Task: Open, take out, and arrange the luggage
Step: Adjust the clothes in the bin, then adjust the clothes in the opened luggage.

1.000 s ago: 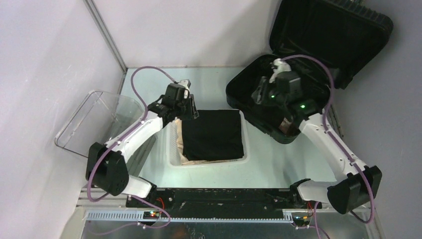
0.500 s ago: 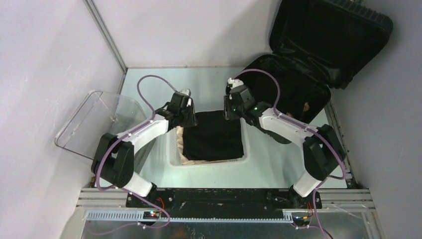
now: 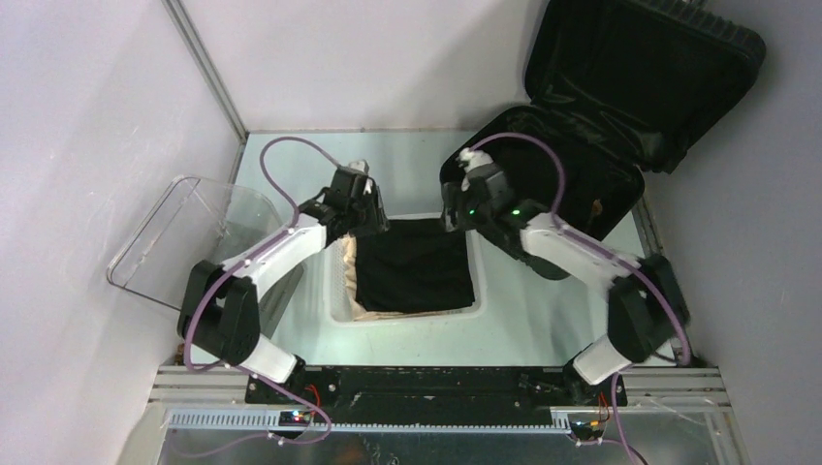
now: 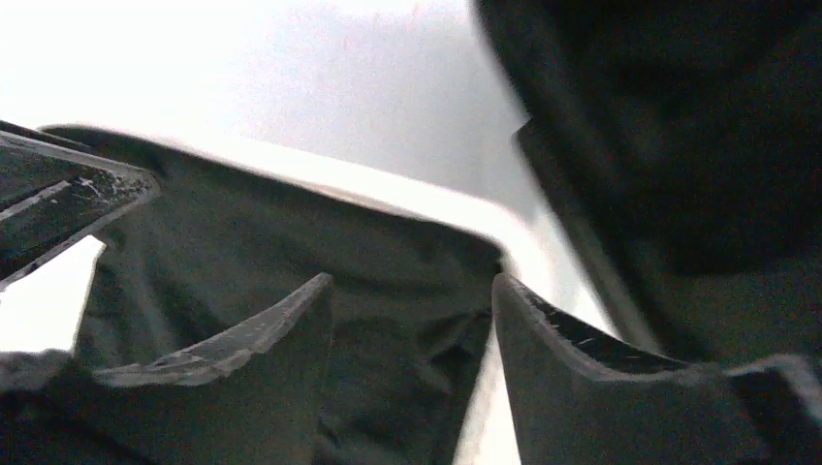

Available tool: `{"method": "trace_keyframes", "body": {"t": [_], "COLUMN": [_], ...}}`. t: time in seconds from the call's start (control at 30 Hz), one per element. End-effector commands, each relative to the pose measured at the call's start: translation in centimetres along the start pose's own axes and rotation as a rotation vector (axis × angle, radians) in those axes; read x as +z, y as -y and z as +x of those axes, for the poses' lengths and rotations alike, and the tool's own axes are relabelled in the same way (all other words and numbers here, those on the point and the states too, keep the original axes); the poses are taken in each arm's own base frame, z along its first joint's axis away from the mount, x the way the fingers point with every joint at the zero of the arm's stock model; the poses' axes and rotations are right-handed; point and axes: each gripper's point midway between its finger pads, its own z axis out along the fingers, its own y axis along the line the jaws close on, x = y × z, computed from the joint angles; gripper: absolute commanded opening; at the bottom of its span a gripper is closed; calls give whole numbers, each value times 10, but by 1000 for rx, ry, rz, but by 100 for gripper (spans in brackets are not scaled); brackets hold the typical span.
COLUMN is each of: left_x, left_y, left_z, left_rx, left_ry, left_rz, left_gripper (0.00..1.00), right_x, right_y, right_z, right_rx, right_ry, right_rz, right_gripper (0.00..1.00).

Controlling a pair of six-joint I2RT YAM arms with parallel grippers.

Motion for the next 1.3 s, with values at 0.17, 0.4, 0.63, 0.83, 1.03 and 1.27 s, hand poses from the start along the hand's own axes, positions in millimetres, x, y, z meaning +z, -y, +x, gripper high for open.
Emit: {"method": "trace_keyframes", "body": {"t": [0.17,0.4,0.63,0.83,1.03,1.27], "left_x": [-88,-77,-47,0,50,109], "left_y": [96,178,256,297,317,315], "left_z": [-91,-123,-133,-127,-122,-83], "left_rx": [148,241,359,385,295,232], "left_ry": [212,244,229,236,224,123], "left_rz": [327,539,716,809,866,810], "left_gripper": [62,70,74,80,83,84], "right_x": [-128,-148,-147,-147,-141,-137], "right_y": [93,164,213,226,227,233], "right_z": [-122,-142,-160,-152,-145,-141], "right_rx": [128,187,97,169,170,170], "right_ry": [383,450,439,401,370,349], "right_rz": [115,183,183,160,131,143], "right_gripper": [82,85,84,84,83,82]}}
